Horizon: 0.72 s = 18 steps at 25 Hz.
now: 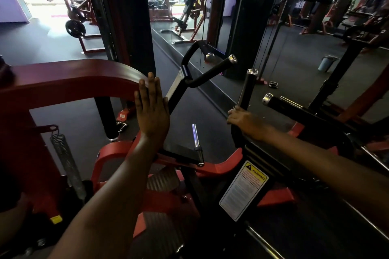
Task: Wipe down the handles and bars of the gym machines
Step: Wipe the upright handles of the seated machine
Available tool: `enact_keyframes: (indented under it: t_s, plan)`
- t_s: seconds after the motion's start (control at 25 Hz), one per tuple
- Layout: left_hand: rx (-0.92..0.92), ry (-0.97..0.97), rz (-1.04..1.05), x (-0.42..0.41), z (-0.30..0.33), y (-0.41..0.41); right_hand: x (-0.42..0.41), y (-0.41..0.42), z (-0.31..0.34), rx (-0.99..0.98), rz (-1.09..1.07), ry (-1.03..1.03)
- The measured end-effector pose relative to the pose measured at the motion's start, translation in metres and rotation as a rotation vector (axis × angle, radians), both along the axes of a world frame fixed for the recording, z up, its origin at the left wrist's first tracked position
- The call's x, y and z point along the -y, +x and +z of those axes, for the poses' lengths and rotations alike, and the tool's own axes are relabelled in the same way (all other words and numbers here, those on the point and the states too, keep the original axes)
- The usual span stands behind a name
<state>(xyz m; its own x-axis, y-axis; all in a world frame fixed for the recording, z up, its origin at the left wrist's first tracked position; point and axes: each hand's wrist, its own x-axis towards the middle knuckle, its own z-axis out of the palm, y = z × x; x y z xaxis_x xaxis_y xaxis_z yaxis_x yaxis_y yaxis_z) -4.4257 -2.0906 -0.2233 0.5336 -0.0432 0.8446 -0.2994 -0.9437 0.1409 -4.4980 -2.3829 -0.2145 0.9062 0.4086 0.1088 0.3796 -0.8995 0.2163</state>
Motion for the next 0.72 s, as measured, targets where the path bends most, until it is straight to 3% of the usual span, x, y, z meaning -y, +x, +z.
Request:
enact_keyframes:
  t_s: [0.16, 0.24, 0.32, 0.4, 0.44, 0.52, 0.6, 0.64, 0.72]
  plan:
    - [0.014, 0.015, 0.012, -0.001, -0.001, 0.000, -0.001, -0.053, -0.003, -0.305, 0.108, 0.161]
    - [0.029, 0.015, 0.025, 0.000, -0.002, 0.001, 0.000, -0.084, -0.005, -0.437, 0.078, 0.365]
    - [0.037, 0.009, 0.024, 0.001, -0.002, 0.002, -0.002, -0.097, -0.002, -0.367, -0.181, 0.769]
    - [0.048, 0.003, 0.017, 0.002, -0.002, 0.003, 0.000, -0.074, -0.007, -0.039, -0.627, 1.164]
    - [0.049, -0.004, 0.016, 0.001, -0.003, 0.003, 0.001, -0.059, -0.007, 0.047, -0.831, 1.247]
    - [0.039, -0.016, 0.010, 0.002, -0.005, 0.003, 0.000, -0.029, -0.011, -0.130, -1.002, 1.366]
    - [0.023, -0.031, -0.012, 0.002, -0.005, 0.004, -0.008, -0.013, -0.015, -0.457, -0.978, 1.502]
    - [0.017, -0.032, -0.024, 0.002, -0.005, 0.004, -0.014, -0.014, -0.017, -0.507, -0.967, 1.469]
    - [0.027, -0.028, -0.025, 0.002, -0.008, 0.005, -0.024, -0.028, -0.022, -0.411, -0.959, 1.172]
